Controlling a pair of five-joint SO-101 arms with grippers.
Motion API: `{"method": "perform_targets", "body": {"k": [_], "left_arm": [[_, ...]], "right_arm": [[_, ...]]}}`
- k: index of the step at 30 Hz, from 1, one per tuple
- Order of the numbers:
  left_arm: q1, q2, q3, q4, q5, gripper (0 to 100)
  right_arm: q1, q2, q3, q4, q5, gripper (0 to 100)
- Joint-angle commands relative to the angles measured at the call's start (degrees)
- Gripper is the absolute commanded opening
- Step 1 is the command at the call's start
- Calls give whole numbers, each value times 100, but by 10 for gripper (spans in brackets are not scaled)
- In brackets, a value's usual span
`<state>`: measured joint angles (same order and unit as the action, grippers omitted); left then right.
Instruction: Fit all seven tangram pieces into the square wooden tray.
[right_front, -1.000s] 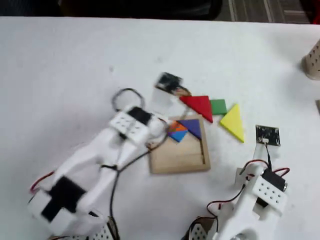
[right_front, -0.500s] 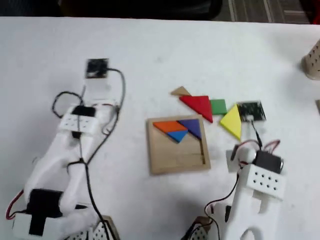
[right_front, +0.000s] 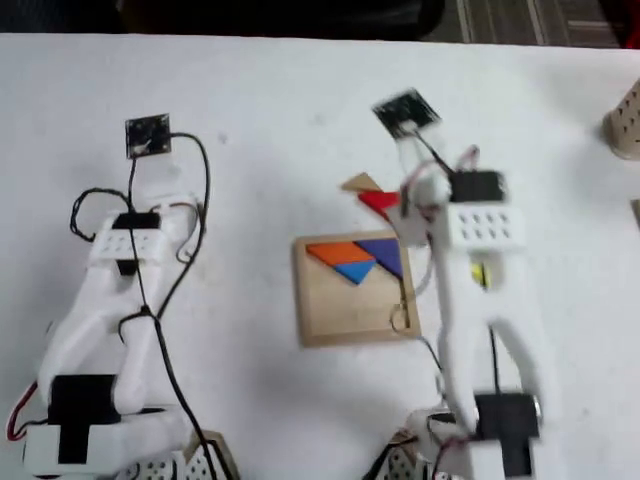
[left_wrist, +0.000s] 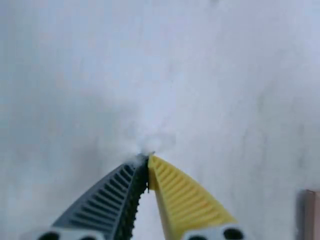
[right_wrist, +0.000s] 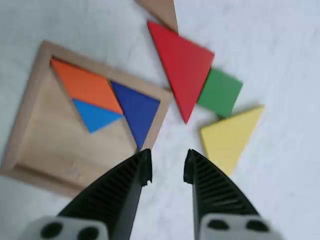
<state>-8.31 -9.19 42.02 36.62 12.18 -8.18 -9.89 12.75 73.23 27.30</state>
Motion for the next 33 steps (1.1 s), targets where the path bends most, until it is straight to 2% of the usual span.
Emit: {"method": "perform_targets", "body": {"k": [1,5,9,12,19,26,31,33], "left_arm": [[-66,13,-79,-343,26,27],[-66,13,-79,-378,26,27],[-57,40,-79,-378,26,27],[-40,48,-79,-387,26,27],[-40,48,-79,-387,26,27],[-31,57,-79,-404,26,27],[-31,57,-26,-624,26,27],[-31,57,-26,-624,26,27]], "right_arm": [[-286,1015,-686,-1253,26,108],[-637,2211,-1204,-1956,185,108],[-875,3143,-1908,-1824,2145,108],[-945,3653,-2356,-1473,2945,108],[-760,4576,-3429,-1349,3446,113],[-567,5367,-4651,-936,3560,122],[-549,5745,-5714,-224,3534,286],[-453,5930,-6040,-207,3499,317]]}}
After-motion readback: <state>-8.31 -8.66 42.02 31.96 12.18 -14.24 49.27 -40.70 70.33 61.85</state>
